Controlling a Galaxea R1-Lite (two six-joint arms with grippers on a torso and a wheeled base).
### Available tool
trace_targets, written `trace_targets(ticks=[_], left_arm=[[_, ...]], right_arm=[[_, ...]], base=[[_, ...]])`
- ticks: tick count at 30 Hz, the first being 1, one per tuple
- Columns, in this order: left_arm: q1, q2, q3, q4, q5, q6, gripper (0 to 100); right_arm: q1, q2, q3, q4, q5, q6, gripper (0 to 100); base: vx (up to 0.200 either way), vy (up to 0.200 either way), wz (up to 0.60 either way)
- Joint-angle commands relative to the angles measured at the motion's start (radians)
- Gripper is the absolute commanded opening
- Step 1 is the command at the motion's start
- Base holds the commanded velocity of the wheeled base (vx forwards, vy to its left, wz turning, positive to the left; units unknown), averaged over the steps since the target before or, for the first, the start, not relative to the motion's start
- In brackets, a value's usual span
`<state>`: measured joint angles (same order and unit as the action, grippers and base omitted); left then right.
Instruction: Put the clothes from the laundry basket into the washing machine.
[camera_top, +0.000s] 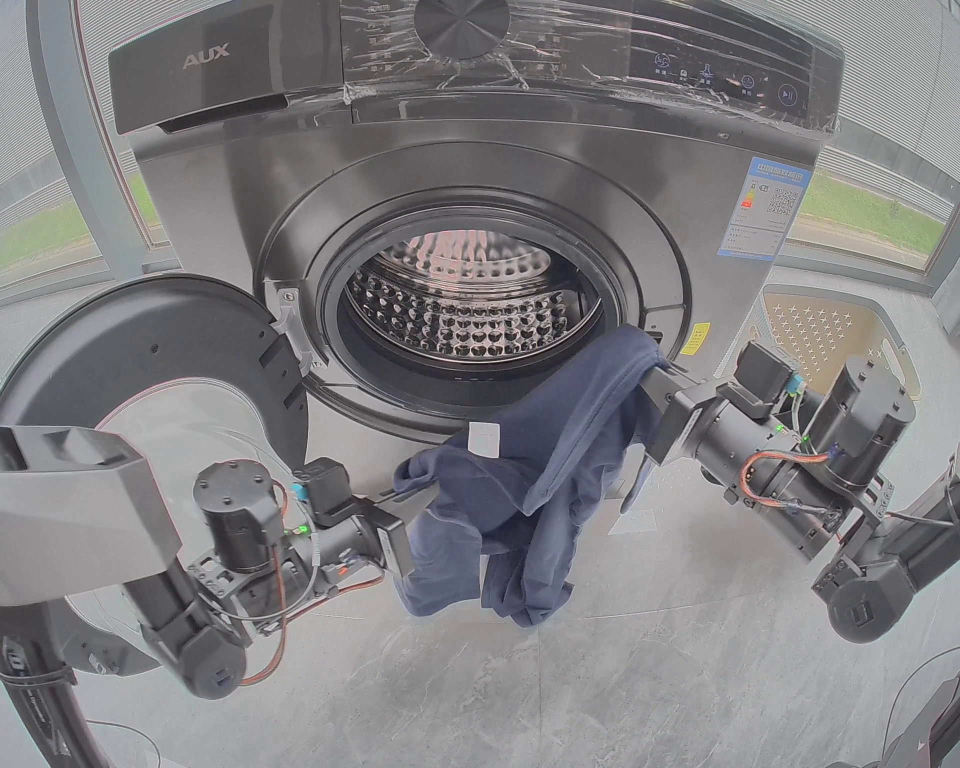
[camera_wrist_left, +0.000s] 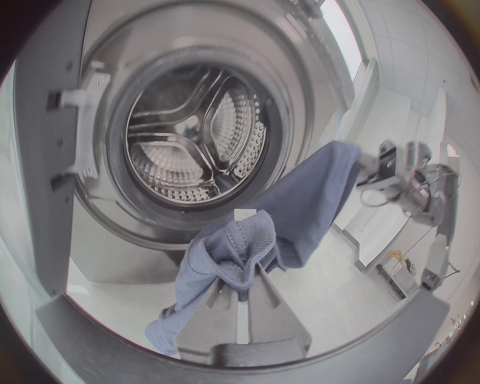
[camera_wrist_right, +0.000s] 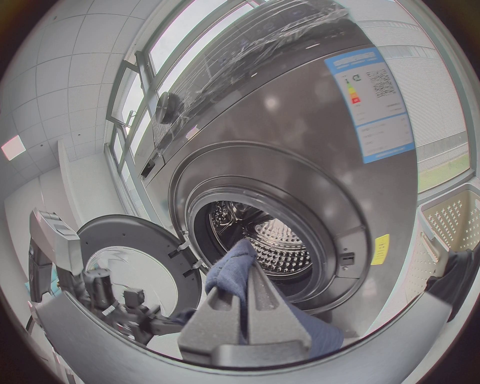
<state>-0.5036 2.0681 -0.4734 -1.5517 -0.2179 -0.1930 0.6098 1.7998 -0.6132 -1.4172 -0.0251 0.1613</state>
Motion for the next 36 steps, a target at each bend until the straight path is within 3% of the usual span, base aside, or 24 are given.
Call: trace_targets(ticks=[1,5,9,15,31,36], left_arm=[[0.014,-0.252,0.139,0.002,-0.051,-0.003,0],[0.037,-0.283,0.150,0.002,-0.077,-0.005,0],[0.062,-0.299,0.134,0.001,-0.083,-0.003,0],[0.100,-0.336,0.088,0.002,-0.087,-0.006,0],[0.068,-0.433,0.042,0.002,-0.080,-0.002,0],[0.053,-0.462,0.015,0.015,-0.067,-0.006,0]], right_arm=[[-0.039,-0.083,0.062,-0.014,-0.001,0.011,0],[-0.056,-0.092,0.064,-0.014,-0.001,0.012,0],[-0.140,-0.088,0.084,-0.012,-0.003,0.011,0],[-0.194,-0.080,0.125,-0.012,-0.003,0.003,0],[-0.156,-0.068,0.196,-0.028,0.007,-0.023,0],[-0.113,-0.088,0.184,-0.032,0.004,-0.023,0]], base=[[0.000,0.000,0.00],[0.000,0.000,0.00],[0.000,0.000,0.00],[0.000,0.000,0.00],[0.000,0.000,0.00],[0.000,0.000,0.00]])
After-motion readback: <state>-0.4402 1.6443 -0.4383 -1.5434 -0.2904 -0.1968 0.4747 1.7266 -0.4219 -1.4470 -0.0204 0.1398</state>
